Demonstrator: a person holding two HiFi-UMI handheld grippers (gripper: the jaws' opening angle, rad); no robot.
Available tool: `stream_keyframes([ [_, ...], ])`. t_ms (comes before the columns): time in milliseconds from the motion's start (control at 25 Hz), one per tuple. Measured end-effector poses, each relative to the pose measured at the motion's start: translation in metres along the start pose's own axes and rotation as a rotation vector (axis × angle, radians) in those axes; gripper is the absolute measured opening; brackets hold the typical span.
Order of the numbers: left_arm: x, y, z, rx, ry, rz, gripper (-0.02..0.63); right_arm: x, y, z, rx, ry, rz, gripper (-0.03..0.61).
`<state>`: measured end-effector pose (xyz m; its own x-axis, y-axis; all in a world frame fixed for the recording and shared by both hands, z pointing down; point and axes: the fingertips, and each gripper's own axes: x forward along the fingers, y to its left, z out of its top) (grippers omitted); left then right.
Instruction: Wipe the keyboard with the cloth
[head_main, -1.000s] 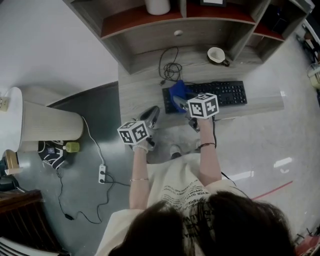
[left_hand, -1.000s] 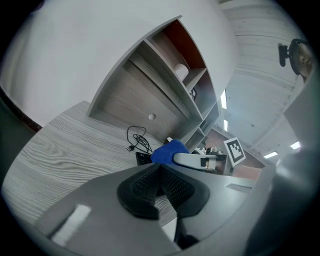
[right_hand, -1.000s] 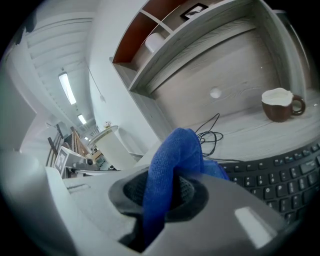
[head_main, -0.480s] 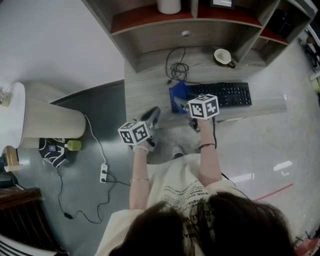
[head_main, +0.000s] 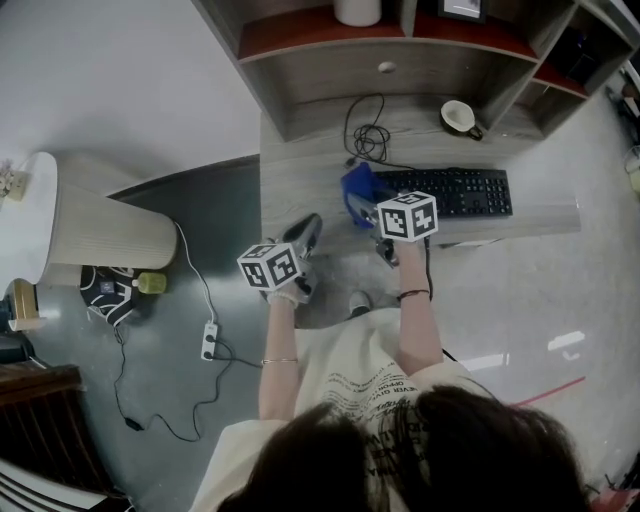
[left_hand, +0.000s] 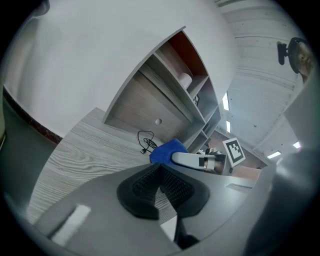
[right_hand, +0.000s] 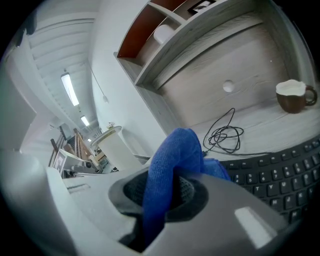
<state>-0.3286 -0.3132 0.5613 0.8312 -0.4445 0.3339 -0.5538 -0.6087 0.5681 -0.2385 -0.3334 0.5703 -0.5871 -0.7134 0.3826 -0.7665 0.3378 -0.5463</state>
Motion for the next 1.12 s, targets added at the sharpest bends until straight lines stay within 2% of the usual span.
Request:
stream_keyframes([
  [640,-0.015,-0.01,0.012,0.072,-0.089,0.096,-0.003,0.002,0.02,0.004,0.003,-0.048,0.131,0.052],
  [1120,-0.016,-0.042,0.027,0.138,-0.156,0.164,-0.003,-0.022,0.037,0.023,-0.064,-0.07,0.301,0.052],
])
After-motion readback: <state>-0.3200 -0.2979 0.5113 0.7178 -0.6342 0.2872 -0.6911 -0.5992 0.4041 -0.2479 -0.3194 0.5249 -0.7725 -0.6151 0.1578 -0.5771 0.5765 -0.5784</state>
